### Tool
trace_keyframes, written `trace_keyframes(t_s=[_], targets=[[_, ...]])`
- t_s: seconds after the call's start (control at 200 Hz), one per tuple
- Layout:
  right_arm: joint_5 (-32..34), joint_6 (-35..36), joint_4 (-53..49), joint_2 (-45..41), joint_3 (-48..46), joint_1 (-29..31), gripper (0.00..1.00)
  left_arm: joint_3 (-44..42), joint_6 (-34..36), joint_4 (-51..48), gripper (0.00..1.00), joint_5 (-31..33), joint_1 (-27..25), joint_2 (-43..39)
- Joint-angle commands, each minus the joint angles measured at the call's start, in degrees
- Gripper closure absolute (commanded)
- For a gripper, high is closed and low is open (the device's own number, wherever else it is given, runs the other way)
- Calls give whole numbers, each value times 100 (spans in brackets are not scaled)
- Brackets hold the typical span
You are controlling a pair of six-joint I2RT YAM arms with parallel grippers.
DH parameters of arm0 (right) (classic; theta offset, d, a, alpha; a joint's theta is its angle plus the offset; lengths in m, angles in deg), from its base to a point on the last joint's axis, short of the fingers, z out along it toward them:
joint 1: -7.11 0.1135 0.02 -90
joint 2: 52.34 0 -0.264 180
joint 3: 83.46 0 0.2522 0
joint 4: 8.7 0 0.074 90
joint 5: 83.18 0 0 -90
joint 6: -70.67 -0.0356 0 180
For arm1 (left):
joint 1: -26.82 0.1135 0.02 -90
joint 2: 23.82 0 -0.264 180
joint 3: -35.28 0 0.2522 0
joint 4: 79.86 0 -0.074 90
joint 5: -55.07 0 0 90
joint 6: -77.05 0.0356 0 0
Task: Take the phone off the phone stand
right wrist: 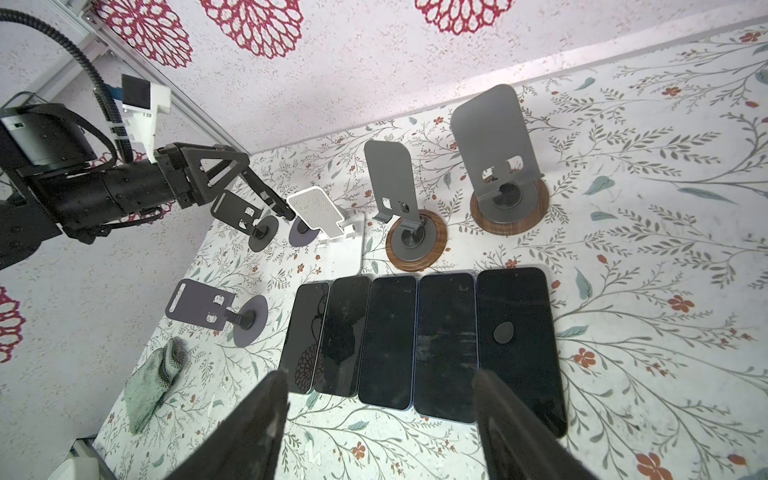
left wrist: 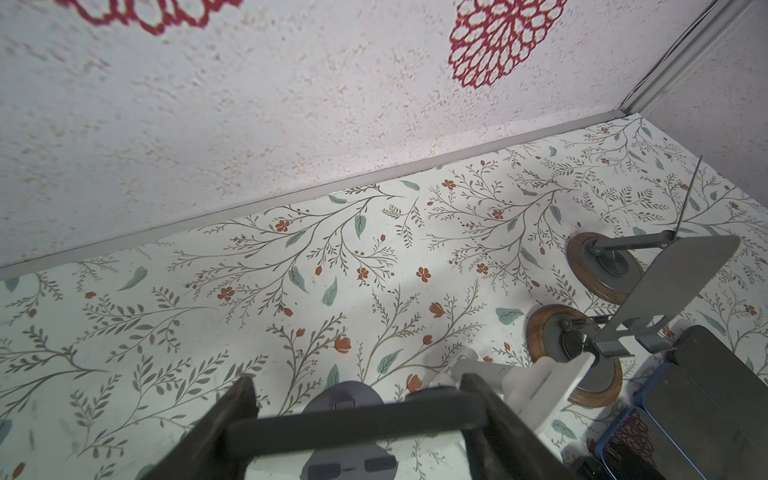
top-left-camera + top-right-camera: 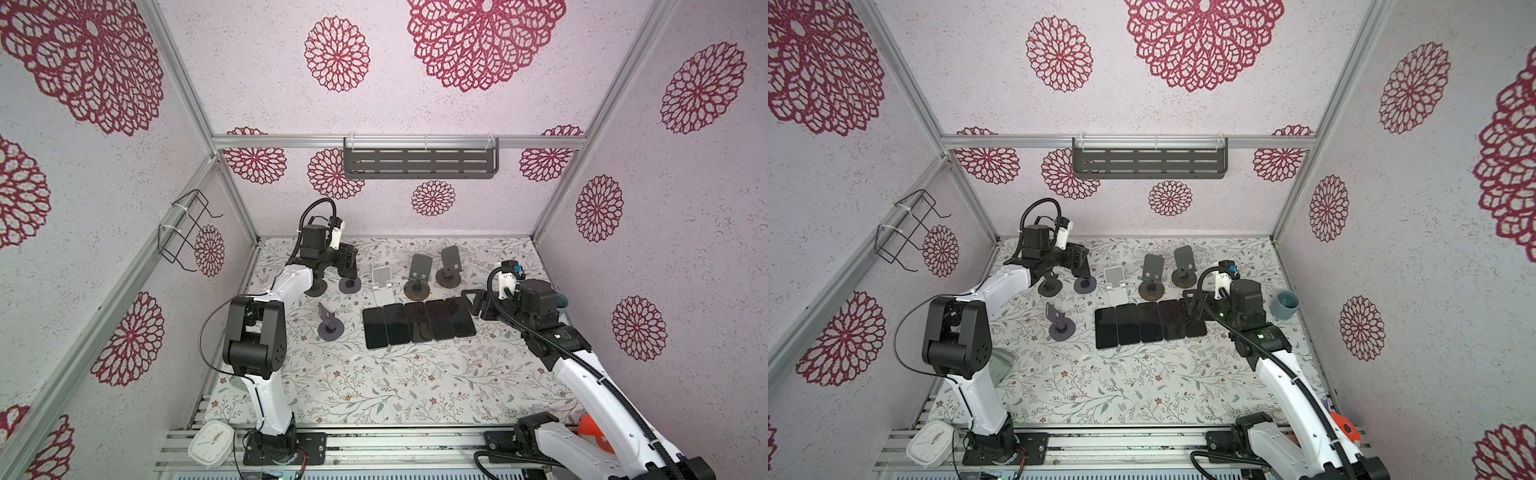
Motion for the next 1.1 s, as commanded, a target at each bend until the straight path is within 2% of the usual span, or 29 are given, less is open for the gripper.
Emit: trace_keyframes(t_s=[0.0,0.19,0.375,0.495,0.625,0.866,0.981,1.096], targets=[[108,108,23,-113,-3,-30,26,132,21,57,38,-8,26,4],[84,243,4,-76,21,-28,26,346,-187,-456,42,182,21,-297],[-19,474,1,169,210,-27,26,592,-449,-1179,53,318,19,-685],[-417,657,159,468,388,-22,26,608,-663,-1421,54,198,12,-1007],[-1136,743,482,963,680,62,26,620,-1059,-1739,57,2,3,-1362],[-1234,1262,378,1999,1577,863,28,674,-2008,-2622,57,-830,-21,-1692],[-1651,1045,441,2501,1945,1106,30,449,-2445,-2732,60,-1262,-20,-1832],[-1744,844,622,2868,2201,1409,33,133,-2826,-2622,63,-2073,-55,-1881]])
